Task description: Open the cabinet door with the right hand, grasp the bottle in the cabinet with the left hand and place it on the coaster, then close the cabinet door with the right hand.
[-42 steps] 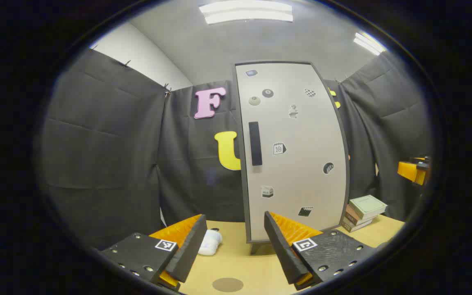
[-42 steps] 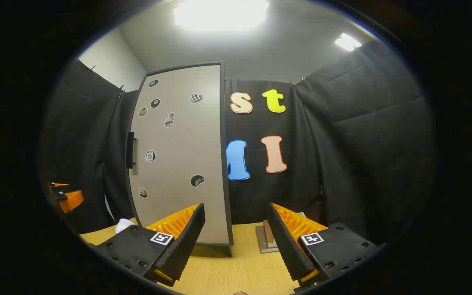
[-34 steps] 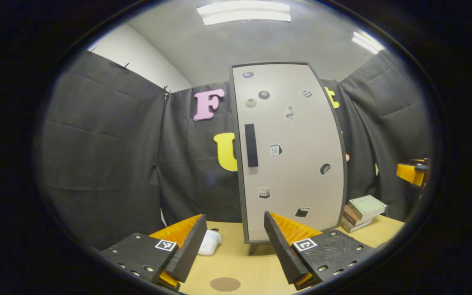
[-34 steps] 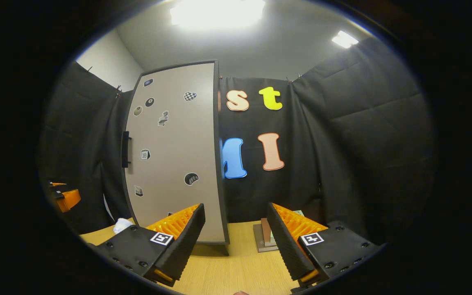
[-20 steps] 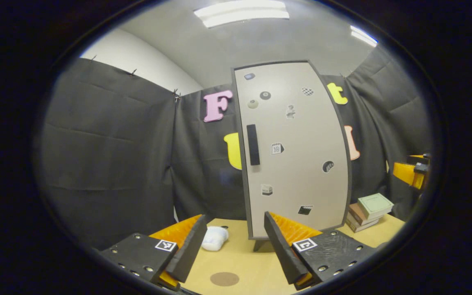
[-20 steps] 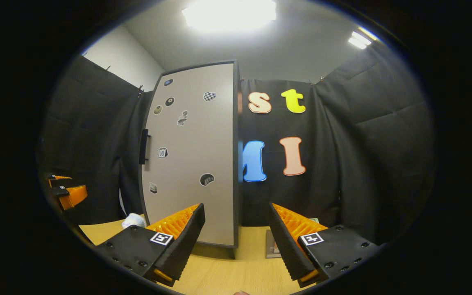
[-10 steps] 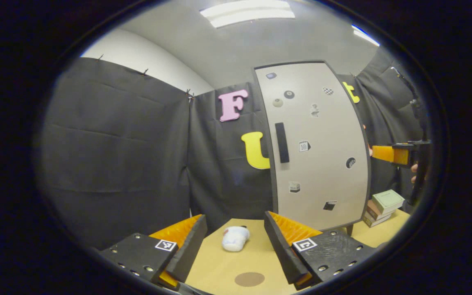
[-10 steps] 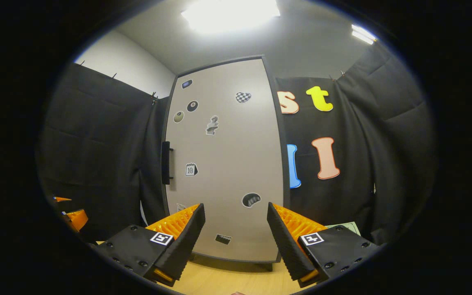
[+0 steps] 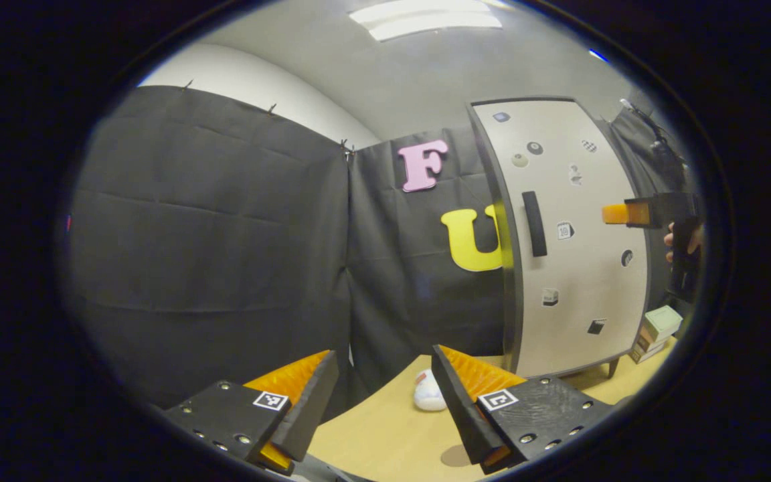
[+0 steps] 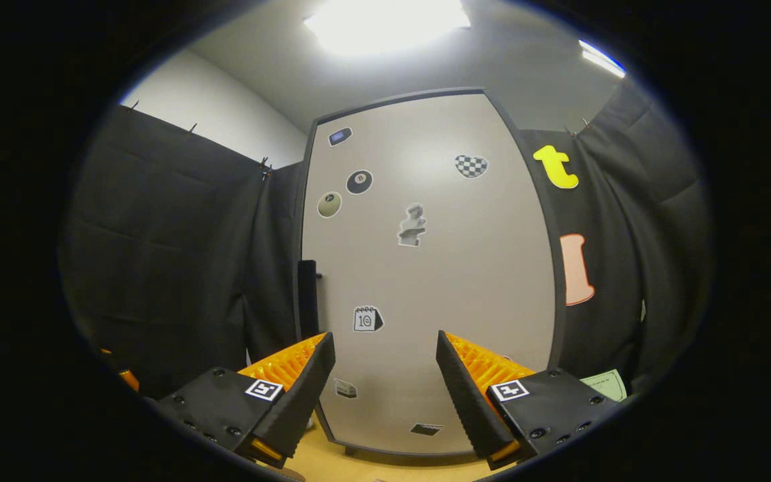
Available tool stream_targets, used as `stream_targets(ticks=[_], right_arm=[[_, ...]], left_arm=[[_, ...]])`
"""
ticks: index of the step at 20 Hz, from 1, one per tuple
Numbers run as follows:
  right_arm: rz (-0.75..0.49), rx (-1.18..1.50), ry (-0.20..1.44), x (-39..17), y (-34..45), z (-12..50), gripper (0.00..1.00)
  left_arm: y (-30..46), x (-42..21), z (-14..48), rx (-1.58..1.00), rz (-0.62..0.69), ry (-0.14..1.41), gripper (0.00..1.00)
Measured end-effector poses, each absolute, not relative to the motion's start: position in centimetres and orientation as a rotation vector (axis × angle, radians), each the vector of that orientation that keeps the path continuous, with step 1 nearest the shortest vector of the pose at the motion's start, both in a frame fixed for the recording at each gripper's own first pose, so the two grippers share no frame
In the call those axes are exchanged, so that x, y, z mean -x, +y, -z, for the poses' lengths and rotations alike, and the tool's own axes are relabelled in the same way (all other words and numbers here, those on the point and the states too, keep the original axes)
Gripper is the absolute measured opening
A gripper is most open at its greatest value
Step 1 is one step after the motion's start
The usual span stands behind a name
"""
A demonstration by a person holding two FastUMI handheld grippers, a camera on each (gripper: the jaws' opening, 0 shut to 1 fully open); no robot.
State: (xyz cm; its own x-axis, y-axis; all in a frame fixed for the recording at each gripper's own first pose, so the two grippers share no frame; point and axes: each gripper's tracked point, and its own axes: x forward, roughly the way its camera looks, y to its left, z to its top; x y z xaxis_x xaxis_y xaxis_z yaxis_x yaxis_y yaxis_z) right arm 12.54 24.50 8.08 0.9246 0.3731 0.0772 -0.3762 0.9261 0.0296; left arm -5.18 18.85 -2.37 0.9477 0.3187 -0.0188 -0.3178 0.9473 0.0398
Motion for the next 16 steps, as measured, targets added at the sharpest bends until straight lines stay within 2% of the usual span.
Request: stream_targets(ticks=[6,16], right_arm=[[-0.420,-0.040,-0.040,-14.6,31.3,-8.4,0.96],[-0.359,0.014,0.001,-18.5,36.9,-7.7,0.97]], left_arm=[[23.7,5.7,4.4,-0.043,-0.356,0.050,0.87],[27.4,4.9,7.2,-0.016,-0.339,0.086,0.87]])
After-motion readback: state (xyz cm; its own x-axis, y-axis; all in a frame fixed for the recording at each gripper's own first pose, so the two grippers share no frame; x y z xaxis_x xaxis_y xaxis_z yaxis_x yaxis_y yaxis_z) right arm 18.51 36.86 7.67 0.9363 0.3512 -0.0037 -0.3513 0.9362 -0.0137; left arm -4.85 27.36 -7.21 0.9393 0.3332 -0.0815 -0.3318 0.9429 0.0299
